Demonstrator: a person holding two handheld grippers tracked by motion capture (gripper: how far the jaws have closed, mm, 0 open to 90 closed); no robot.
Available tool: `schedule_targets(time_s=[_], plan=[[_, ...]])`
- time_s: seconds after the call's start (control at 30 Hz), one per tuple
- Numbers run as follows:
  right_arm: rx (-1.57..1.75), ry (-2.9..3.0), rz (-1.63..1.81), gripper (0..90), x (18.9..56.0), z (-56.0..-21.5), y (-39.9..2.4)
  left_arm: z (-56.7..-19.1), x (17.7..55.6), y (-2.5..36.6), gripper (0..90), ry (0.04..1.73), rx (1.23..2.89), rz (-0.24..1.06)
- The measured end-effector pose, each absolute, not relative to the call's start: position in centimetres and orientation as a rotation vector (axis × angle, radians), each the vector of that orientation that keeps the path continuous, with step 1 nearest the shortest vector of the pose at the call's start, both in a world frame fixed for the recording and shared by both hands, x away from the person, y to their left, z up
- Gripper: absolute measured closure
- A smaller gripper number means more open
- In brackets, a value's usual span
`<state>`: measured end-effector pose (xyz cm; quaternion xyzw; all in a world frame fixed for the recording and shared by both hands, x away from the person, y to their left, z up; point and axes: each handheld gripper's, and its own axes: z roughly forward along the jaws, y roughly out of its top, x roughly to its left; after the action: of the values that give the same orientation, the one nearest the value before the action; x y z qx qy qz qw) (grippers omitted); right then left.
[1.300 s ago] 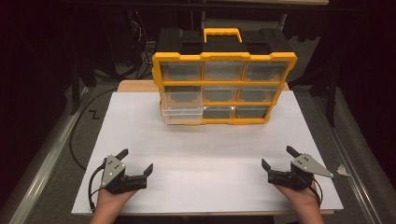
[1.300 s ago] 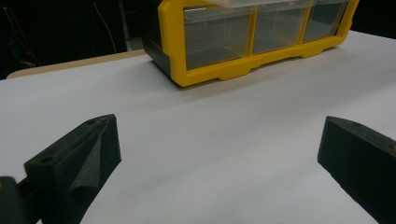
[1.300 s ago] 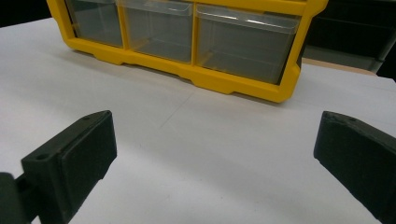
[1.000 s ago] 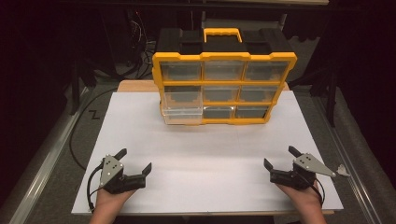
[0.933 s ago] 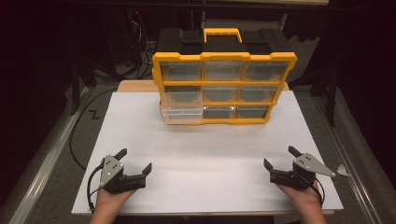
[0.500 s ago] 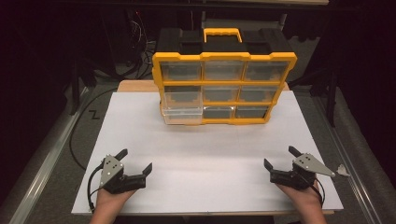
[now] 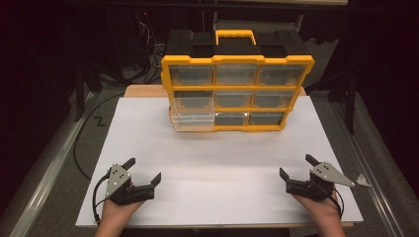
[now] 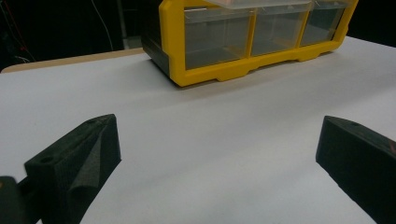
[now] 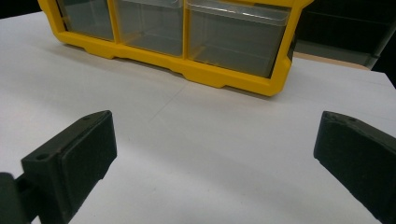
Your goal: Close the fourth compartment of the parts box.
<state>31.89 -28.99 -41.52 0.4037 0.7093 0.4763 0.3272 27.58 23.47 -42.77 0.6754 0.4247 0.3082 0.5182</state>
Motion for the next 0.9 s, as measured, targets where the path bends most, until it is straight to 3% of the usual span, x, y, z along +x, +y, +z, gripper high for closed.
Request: schedule_targets(time_s=[0.3, 0.9], plan=[[1.054, 1.86, 1.25, 0.7, 31.91, -41.54, -28.96, -42.61, 27.49, 23.62, 5.2, 1.028, 1.622, 0.739], [1.053, 1.865, 1.255, 0.7, 31.94, -41.61, -28.78, -42.5, 27.22, 23.93, 29.4, 1.033, 1.599, 0.742]])
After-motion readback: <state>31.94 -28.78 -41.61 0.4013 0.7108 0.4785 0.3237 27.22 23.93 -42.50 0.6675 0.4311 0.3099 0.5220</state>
